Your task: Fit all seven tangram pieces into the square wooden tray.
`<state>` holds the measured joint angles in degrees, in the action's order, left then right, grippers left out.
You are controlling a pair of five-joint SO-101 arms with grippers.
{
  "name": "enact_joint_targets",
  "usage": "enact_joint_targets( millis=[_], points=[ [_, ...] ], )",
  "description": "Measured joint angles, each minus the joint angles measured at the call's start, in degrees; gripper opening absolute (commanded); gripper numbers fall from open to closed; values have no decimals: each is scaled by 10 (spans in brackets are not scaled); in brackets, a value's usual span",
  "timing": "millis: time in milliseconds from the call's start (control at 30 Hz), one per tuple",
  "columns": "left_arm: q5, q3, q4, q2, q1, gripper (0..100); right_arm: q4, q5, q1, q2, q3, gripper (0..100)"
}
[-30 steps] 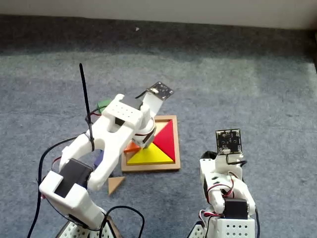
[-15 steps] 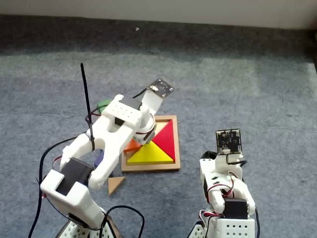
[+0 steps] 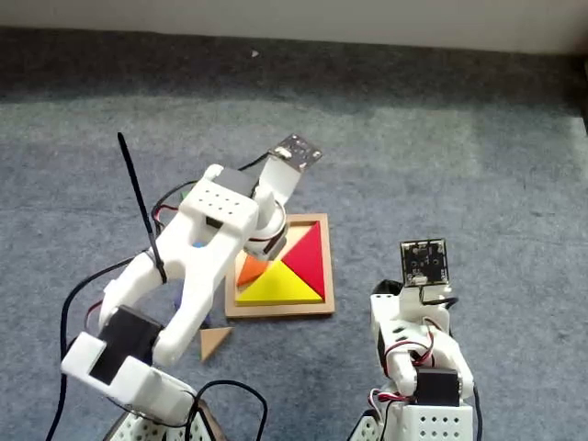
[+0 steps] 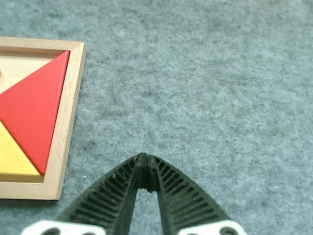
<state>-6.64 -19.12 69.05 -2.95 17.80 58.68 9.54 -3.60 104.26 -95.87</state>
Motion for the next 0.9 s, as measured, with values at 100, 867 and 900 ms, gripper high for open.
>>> enact_joint_targets(
  millis=[100, 867, 900],
  points=[
    [0, -8, 26, 36, -8, 152, 0, 0, 0, 0, 0, 13],
    [-42, -40, -164, -78, -35, 147, 0, 0, 0, 0, 0, 13],
    [-42, -14, -147, -97, -35, 147, 0, 0, 0, 0, 0, 13]
  ],
)
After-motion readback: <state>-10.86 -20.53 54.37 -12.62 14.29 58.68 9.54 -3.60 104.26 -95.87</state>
